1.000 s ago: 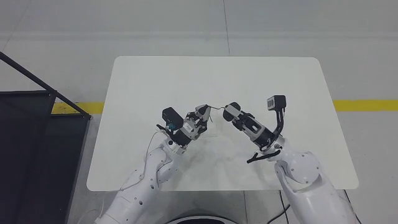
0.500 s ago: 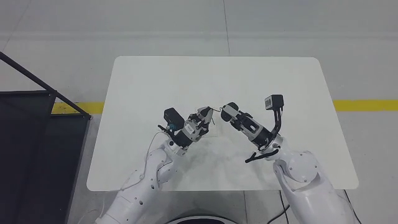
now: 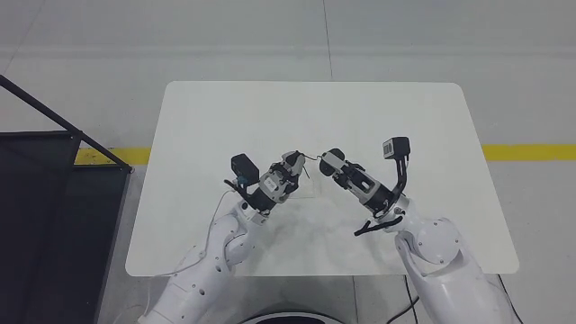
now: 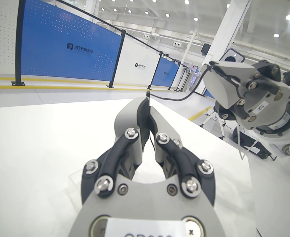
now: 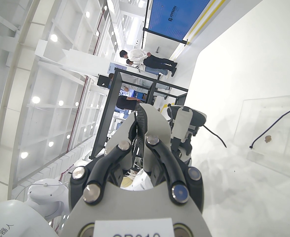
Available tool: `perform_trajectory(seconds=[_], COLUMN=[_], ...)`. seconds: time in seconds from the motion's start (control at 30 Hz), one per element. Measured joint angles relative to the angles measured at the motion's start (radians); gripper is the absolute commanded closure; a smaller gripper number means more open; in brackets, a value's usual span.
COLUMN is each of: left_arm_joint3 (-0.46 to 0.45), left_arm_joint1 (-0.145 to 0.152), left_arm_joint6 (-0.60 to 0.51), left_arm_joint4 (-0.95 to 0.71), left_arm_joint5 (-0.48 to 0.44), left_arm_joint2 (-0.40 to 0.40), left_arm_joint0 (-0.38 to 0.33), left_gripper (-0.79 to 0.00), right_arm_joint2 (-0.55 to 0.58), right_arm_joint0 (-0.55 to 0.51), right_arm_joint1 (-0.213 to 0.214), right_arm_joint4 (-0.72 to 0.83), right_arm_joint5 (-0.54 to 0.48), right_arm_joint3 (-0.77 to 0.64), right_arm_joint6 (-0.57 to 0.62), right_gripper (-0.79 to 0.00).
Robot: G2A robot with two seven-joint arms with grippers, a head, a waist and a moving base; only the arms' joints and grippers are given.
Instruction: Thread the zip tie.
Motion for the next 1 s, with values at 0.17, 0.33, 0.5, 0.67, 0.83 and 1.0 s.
perform_trajectory(seconds=[0.17, 0.33, 0.5, 0.67, 0.83, 1.0], left_arm_joint3=[-0.002, -0.008, -0.014, -0.016, -0.021, -0.019], left_arm_joint1=[0.0, 0.0, -0.001, 0.0, 0.0, -0.001], left_arm_joint6=[-0.008, -0.014, -0.018, -0.031, -0.038, -0.042], left_arm_joint4=[-0.026, -0.045, -0.07, -0.104, -0.094, -0.09], left_arm_joint5=[-0.02, -0.037, -0.06, -0.101, -0.095, -0.099], left_arm_joint2=[-0.006, -0.012, -0.017, -0.022, -0.024, -0.023], left_arm_joint0=[0.001, 0.004, 0.006, 0.006, 0.009, 0.008], left_gripper=[0.0, 0.0, 0.0, 0.0, 0.0, 0.0], right_arm_joint2=[-0.003, -0.009, -0.017, -0.023, -0.024, -0.017], right_arm_joint0=[0.001, 0.006, 0.009, 0.015, 0.017, 0.008], right_arm_joint1=[0.0, 0.0, 0.0, 0.0, 0.0, -0.001], right_arm_joint4=[-0.007, -0.021, -0.048, -0.053, -0.043, -0.022], right_arm_joint5=[0.0, -0.004, -0.014, -0.018, -0.029, -0.053], right_arm_joint3=[-0.001, -0.001, -0.001, 0.002, 0.007, 0.01], right_arm_joint6=[0.004, 0.01, 0.021, 0.035, 0.034, 0.022], right_gripper=[0.0, 0.0, 0.0, 0.0, 0.0, 0.0])
